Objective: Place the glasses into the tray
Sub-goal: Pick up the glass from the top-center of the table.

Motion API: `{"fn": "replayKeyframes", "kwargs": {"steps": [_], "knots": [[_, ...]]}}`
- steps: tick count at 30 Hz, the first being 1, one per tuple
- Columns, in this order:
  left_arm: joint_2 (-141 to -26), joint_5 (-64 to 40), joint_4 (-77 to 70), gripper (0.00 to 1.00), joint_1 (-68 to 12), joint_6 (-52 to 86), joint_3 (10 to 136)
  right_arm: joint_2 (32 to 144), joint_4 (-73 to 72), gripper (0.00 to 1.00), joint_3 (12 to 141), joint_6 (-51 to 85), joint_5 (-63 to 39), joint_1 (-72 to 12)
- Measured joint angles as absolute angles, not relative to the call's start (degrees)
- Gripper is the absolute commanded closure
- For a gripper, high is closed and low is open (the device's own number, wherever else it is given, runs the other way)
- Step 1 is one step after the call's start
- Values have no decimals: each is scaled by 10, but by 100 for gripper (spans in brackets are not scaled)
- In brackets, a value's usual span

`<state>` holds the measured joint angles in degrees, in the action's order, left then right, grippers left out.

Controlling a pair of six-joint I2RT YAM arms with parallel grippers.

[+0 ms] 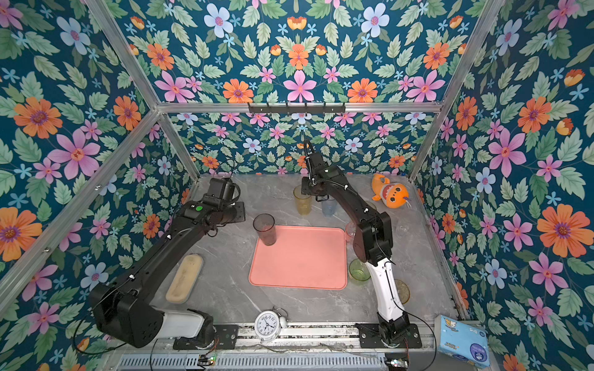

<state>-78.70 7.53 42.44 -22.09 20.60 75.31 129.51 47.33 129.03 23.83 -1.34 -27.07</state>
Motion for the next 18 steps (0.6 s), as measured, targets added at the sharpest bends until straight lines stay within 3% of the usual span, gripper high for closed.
{"fn": "replayKeyframes", "kwargs": {"steps": [5,18], "knots": [[-784,76,419,49,-221,206,748,1304,479,48,1300,238,-8,-271],[-783,76,418,49,-220,206,742,1325,496,71,1310,236,6,-268]]}}
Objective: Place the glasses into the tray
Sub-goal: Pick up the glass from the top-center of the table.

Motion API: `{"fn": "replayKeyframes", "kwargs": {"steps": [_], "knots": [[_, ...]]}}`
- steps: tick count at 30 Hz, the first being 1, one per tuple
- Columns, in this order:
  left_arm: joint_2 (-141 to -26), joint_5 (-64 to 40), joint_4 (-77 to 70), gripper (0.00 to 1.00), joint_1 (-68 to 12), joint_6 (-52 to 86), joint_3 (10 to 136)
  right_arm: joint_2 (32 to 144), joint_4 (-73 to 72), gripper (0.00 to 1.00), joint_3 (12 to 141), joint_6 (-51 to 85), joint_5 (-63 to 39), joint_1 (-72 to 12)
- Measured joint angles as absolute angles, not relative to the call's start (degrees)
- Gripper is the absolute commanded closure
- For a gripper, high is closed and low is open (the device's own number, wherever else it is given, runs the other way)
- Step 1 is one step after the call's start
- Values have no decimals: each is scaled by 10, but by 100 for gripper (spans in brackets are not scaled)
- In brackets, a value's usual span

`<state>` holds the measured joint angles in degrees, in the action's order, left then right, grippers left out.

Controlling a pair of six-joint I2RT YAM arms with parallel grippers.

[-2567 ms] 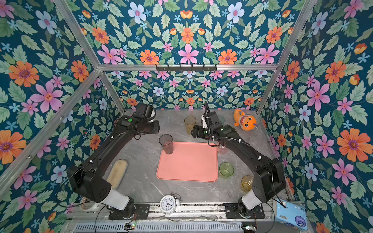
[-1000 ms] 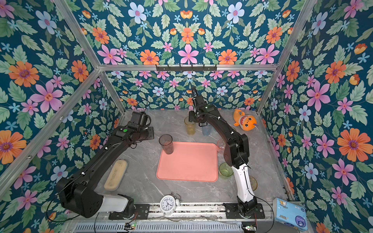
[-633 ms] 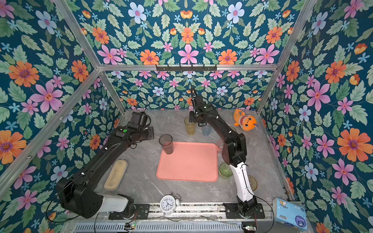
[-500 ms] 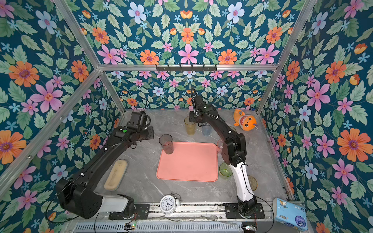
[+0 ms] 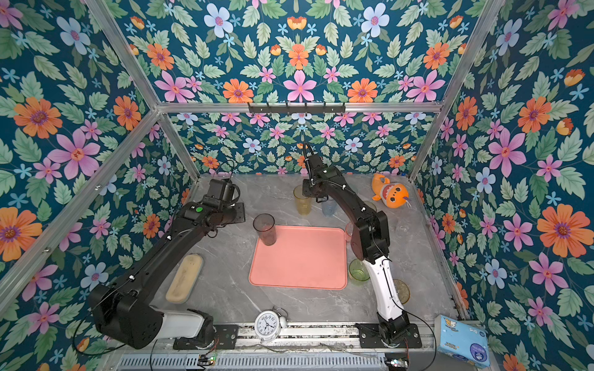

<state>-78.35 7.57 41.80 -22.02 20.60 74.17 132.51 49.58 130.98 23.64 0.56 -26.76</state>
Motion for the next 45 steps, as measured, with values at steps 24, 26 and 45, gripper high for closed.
{"fn": "replayKeyframes", "kwargs": {"steps": [24,26,45], "knots": [[-785,75,418,48,-219,206,747,1331,495,90,1312,225,1,-267],[-785,75,417,48,-219,206,748,1331,496,93,1312,224,1,-267],[-787,84,415,47,-218,196,743,1292,543,100,1334,187,4,-281]]}}
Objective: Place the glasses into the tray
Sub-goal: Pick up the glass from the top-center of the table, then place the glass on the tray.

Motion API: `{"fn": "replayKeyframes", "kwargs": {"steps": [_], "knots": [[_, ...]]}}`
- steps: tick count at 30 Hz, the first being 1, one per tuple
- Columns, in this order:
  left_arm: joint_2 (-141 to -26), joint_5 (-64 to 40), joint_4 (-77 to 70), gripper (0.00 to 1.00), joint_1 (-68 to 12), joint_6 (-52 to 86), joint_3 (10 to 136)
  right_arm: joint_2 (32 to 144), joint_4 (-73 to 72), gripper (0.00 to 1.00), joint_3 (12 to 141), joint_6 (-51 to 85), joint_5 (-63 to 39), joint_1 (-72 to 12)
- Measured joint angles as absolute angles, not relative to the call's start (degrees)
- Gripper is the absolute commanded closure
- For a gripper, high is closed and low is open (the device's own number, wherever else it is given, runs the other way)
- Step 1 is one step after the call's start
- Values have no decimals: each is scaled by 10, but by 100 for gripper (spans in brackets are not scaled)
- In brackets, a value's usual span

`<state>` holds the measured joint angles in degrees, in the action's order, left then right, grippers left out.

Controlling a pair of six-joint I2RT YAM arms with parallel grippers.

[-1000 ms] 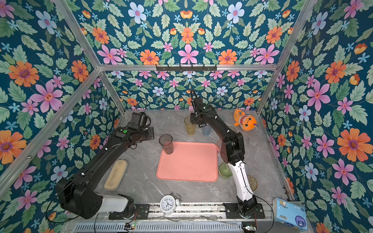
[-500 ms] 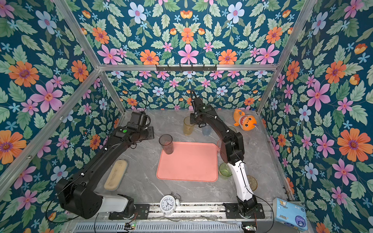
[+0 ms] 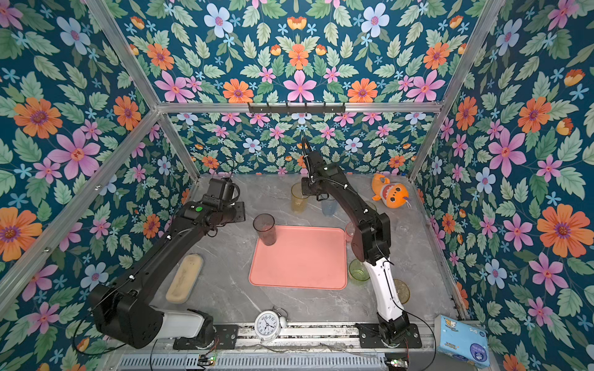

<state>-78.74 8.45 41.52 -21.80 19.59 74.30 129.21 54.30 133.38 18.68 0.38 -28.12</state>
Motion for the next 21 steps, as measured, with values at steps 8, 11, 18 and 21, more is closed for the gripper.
{"fn": "replayKeyframes", "kwargs": {"steps": [8,11,18,21], "knots": [[-794,110,390,46,-207,206,703,1214,568,100,1287,176,16,-300],[-794,110,379,46,-201,207,689,1186,576,100,1265,170,21,-306],[-788,110,351,46,-180,218,657,1119,585,100,1185,161,20,-328],[-786,111,344,46,-168,222,647,1081,581,100,1133,161,25,-340]]}}
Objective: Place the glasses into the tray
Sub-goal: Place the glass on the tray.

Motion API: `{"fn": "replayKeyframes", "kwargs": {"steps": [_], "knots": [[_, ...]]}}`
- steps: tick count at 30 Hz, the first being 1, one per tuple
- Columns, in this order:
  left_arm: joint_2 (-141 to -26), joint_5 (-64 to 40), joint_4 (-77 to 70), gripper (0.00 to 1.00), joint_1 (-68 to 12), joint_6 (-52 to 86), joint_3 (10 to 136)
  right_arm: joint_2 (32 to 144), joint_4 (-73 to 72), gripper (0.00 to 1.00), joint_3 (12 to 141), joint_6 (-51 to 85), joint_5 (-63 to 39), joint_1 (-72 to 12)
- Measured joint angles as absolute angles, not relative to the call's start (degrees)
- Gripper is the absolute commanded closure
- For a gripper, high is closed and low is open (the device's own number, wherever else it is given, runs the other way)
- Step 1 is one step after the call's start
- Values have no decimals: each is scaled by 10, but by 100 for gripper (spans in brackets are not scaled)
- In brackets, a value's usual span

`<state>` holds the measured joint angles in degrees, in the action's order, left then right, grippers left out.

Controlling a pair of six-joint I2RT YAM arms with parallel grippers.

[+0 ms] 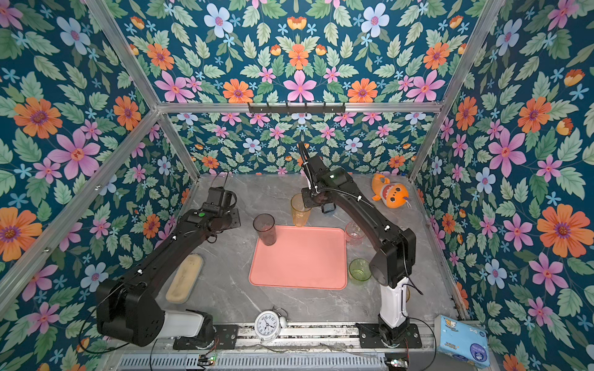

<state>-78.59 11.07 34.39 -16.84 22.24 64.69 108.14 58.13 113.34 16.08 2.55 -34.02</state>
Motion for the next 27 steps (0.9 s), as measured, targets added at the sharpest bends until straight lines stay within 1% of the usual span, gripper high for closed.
{"fn": "replayKeyframes", "kwargs": {"steps": [5,12,27], "knots": [[-780,110,337,46,-154,225,641,1034,567,100,1062,159,19,-370],[-776,106,328,46,-154,227,630,1001,550,100,996,164,29,-403],[-758,107,328,46,-150,236,620,998,525,100,968,177,31,-469]]}}
